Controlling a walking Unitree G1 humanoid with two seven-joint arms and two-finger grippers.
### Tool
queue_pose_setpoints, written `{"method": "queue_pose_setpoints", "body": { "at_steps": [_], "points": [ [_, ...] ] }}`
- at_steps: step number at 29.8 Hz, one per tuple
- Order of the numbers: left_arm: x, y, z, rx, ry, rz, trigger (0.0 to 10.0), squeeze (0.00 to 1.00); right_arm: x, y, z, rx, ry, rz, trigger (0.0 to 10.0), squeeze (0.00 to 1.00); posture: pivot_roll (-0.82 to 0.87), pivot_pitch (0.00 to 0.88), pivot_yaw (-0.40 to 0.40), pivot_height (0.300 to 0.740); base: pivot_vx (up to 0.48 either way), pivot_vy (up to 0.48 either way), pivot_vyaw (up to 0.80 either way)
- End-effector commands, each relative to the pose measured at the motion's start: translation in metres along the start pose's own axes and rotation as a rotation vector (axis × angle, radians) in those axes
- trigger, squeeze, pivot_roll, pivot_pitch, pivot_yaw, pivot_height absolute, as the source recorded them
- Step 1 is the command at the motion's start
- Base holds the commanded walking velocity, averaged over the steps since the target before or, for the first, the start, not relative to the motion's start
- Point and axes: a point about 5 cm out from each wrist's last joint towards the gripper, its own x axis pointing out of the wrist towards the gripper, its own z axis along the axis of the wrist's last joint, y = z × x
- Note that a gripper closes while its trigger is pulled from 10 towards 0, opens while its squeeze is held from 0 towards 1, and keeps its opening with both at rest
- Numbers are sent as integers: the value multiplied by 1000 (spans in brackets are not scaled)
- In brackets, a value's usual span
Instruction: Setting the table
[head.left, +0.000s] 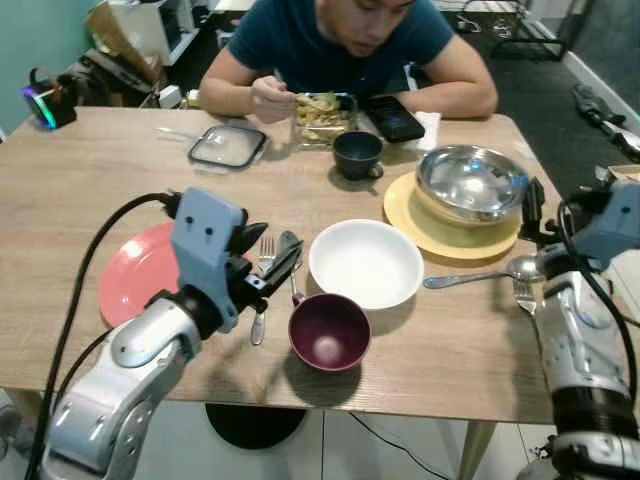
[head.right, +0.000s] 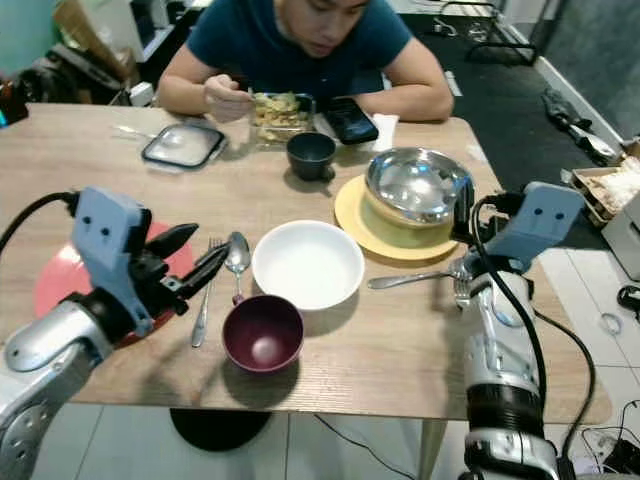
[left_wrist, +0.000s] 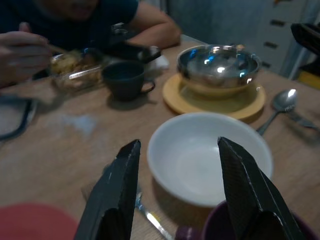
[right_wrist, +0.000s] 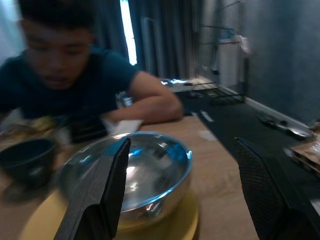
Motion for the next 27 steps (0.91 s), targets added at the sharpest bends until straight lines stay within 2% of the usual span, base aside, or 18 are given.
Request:
{"method": "queue_pose_setpoints", "body": {
  "at_steps": [1, 5, 10, 13, 14, 16, 22, 27],
  "points": [
    [2, 1, -3, 16, 1, -3, 10000, 0, -6, 5, -1, 24, 19, 33, 10000, 0, -45, 0, 115, 740, 0, 0, 0],
    [9, 3, -6, 32, -13, 13, 10000, 0, -31, -3, 0, 36, 31, 74, 10000, 0, -84, 0, 128, 740, 0, 0, 0],
    [14, 6, -13, 28, -19, 69, 10000, 0, -40, 3, 3, 75, 35, 124, 10000, 0, -97, 0, 128, 740, 0, 0, 0],
    [20, 8, -20, 17, -19, 136, 10000, 0, -41, 19, 8, 123, 48, 203, 10000, 0, -103, 0, 122, 740, 0, 0, 0],
    [20, 8, -20, 17, -19, 136, 10000, 0, -41, 19, 8, 123, 48, 203, 10000, 0, -103, 0, 122, 740, 0, 0, 0],
    [25, 9, -26, 7, -25, 188, 10000, 0, -38, 29, 10, 139, 64, 226, 10000, 0, -102, 0, 108, 740, 0, 0, 0],
    [34, 12, -29, 9, -41, 255, 10000, 0, -27, 41, 10, 167, 58, 221, 10000, 0, -102, 0, 96, 740, 0, 0, 0],
    [38, 13, -28, 13, -48, 272, 10000, 0, -26, 43, 9, 170, 70, 223, 10000, 0, -102, 0, 95, 740, 0, 0, 0]
  ]
}}
